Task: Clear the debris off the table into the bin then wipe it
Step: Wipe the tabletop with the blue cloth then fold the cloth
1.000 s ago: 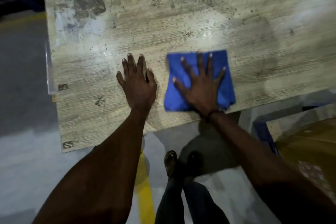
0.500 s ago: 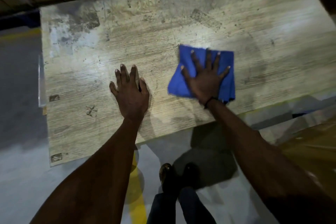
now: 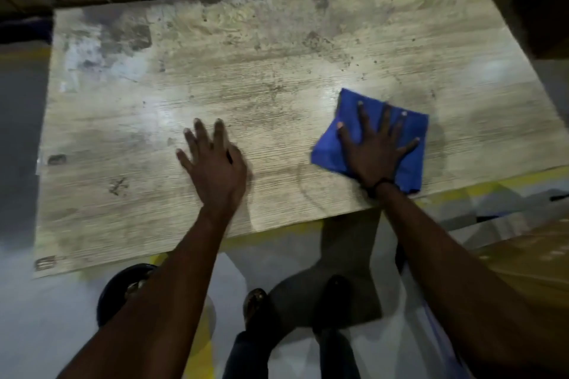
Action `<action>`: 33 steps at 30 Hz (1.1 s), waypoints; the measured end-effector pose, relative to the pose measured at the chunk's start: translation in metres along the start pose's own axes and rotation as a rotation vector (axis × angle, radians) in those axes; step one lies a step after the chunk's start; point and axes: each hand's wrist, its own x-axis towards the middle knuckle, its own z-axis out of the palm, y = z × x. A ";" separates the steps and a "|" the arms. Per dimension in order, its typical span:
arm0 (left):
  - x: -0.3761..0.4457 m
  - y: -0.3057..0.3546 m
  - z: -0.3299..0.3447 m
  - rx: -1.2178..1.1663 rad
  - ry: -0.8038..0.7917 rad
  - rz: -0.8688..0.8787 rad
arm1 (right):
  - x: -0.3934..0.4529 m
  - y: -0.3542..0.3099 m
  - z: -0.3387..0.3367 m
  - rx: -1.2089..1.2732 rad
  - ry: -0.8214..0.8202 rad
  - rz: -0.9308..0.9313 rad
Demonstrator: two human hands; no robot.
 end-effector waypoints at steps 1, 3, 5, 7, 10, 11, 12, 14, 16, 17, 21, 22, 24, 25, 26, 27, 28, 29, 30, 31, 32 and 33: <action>-0.009 0.018 0.006 -0.012 -0.019 0.027 | -0.018 -0.005 0.002 -0.042 0.017 -0.063; -0.021 0.056 0.019 -0.029 -0.051 0.105 | -0.063 -0.001 0.002 -0.071 -0.013 -0.249; -0.020 0.085 0.031 -0.061 -0.095 0.212 | -0.091 0.017 -0.004 -0.030 -0.101 -0.343; -0.009 0.104 0.040 -0.098 -0.131 0.328 | -0.083 0.046 -0.009 -0.034 -0.088 -0.336; 0.021 0.119 0.048 -0.090 -0.123 0.354 | -0.018 0.081 -0.012 -0.082 -0.038 -0.273; 0.033 0.121 0.051 -0.070 -0.111 0.338 | 0.010 0.087 -0.014 -0.065 -0.037 -0.243; 0.046 0.123 0.053 -0.048 -0.100 0.324 | 0.035 0.089 -0.016 -0.041 -0.042 -0.203; 0.073 0.122 0.057 -0.021 -0.092 0.277 | 0.065 0.082 -0.016 0.022 -0.047 -0.105; 0.094 0.123 0.060 -0.023 -0.096 0.199 | 0.056 0.066 -0.013 0.022 -0.021 -0.074; 0.101 0.125 0.061 -0.019 -0.092 0.162 | 0.039 0.057 -0.011 -0.003 -0.010 -0.120; 0.102 0.129 0.063 0.013 -0.065 0.116 | -0.044 0.047 -0.009 0.024 -0.037 -0.354; 0.102 0.128 0.063 0.020 -0.064 0.118 | -0.045 0.049 -0.010 0.029 -0.033 -0.371; 0.101 0.128 0.062 0.024 -0.062 0.119 | -0.015 0.055 -0.009 0.012 -0.034 -0.369; 0.101 0.128 0.061 0.020 -0.060 0.116 | 0.012 0.056 -0.007 0.007 -0.025 -0.337; 0.102 0.128 0.060 0.012 -0.058 0.110 | 0.044 0.057 -0.007 0.011 0.002 -0.286; 0.102 0.129 0.059 0.004 -0.057 0.109 | 0.079 0.057 -0.008 0.021 0.025 -0.229; 0.101 0.130 0.059 0.002 -0.053 0.110 | 0.112 0.057 -0.012 0.033 0.014 -0.178; 0.099 0.130 0.059 0.000 -0.048 0.109 | 0.140 0.056 -0.015 0.048 -0.027 -0.129; 0.100 0.132 0.058 -0.010 -0.044 0.105 | 0.161 0.054 -0.016 0.074 -0.073 -0.086; 0.101 0.132 0.058 -0.023 -0.044 0.098 | 0.172 0.050 -0.016 0.094 -0.090 -0.053; 0.101 0.133 0.057 -0.031 -0.043 0.089 | 0.171 0.045 -0.016 0.090 -0.075 -0.042; 0.101 0.133 0.057 -0.031 -0.037 0.086 | 0.161 0.039 -0.015 0.063 -0.040 -0.068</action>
